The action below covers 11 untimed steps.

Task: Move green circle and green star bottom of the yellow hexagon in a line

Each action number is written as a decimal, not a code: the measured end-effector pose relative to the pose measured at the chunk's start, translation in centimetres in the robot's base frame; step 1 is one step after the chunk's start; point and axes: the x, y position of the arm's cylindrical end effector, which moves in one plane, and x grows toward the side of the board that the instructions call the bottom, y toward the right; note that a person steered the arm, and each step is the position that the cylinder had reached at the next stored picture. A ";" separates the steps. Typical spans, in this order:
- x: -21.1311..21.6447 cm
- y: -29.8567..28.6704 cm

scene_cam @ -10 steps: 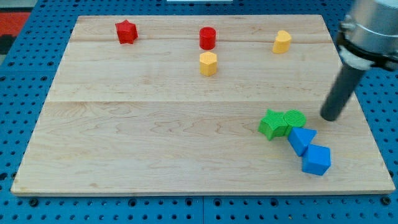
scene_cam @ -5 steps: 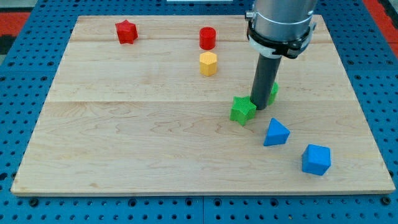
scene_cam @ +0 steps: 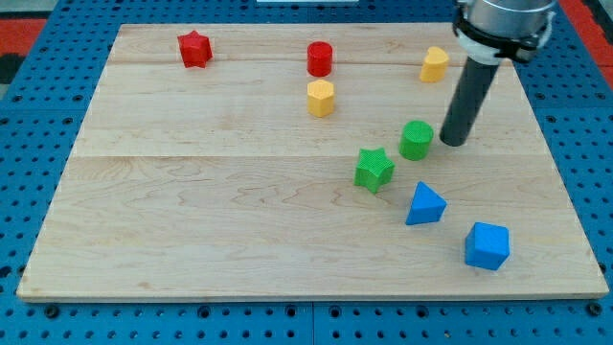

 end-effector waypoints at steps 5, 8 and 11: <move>-0.8 -0.7; 0.2 -5.6; -1.8 -9.4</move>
